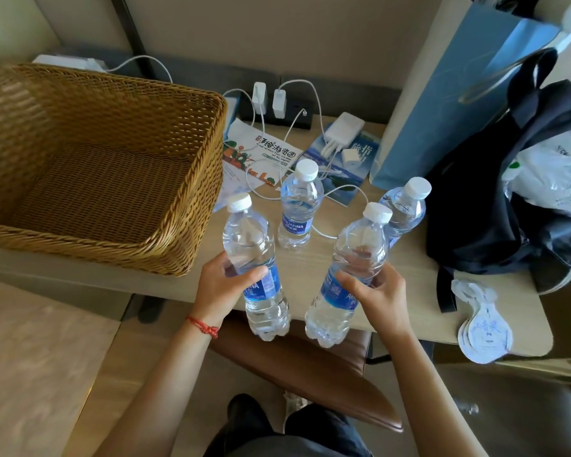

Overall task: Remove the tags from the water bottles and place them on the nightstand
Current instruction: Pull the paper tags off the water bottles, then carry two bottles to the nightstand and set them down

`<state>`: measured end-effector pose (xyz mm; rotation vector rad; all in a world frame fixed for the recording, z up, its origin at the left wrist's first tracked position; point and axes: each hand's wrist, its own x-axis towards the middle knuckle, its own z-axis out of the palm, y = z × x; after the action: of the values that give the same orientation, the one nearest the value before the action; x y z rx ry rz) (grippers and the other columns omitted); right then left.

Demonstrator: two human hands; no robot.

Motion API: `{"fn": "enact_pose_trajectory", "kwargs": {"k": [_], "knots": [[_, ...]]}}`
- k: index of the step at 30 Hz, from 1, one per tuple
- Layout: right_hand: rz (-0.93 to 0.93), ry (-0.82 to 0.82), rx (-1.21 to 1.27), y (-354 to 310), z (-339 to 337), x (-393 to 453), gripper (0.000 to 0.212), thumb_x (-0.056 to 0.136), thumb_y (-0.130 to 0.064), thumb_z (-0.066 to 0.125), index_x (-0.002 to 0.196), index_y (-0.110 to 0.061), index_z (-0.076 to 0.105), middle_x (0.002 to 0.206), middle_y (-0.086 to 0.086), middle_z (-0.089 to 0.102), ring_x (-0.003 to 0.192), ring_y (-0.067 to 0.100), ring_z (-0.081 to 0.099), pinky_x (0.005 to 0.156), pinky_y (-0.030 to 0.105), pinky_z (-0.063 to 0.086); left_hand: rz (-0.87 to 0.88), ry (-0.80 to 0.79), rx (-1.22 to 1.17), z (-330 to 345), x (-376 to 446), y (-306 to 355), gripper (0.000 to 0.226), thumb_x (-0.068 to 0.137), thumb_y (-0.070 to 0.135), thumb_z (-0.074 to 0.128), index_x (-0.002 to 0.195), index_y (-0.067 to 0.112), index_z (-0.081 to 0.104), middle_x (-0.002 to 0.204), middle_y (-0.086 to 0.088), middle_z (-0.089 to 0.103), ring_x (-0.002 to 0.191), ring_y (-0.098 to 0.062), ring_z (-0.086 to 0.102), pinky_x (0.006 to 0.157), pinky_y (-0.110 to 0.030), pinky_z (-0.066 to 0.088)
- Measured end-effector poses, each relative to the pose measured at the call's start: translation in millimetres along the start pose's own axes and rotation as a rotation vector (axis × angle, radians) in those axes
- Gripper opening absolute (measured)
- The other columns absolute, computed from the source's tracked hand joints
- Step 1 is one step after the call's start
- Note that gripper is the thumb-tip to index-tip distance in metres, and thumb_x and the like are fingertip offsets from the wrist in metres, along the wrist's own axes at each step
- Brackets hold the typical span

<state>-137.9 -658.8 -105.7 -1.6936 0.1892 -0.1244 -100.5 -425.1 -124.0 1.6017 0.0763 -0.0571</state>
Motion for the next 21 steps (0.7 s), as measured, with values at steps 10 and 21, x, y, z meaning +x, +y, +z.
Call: {"fn": "enact_pose_trajectory", "kwargs": {"k": [10,21], "knots": [[-0.011,-0.09,0.136,-39,22,-49,0.026,0.07,-0.023,0.072,0.088,-0.005,0.067,0.077,-0.002,0.074,0.072,0.013,0.07,0.058,0.017,0.051,-0.059,0.006,-0.191,-27,-48,27,0.027,0.052,0.04,0.071,0.068,0.019,0.07,0.068,0.008,0.072,0.068,-0.006,0.067,0.056,-0.016,0.05],[0.012,-0.299,0.092,-49,65,-77,0.028,0.069,-0.042,0.071,0.08,-0.017,0.068,0.074,0.002,0.072,0.068,0.02,0.07,0.058,0.024,0.053,-0.082,0.257,-0.188,-75,-130,24,0.007,0.073,0.015,0.07,0.078,0.018,0.066,0.068,0.008,0.072,0.069,-0.007,0.068,0.057,-0.018,0.052]]}}
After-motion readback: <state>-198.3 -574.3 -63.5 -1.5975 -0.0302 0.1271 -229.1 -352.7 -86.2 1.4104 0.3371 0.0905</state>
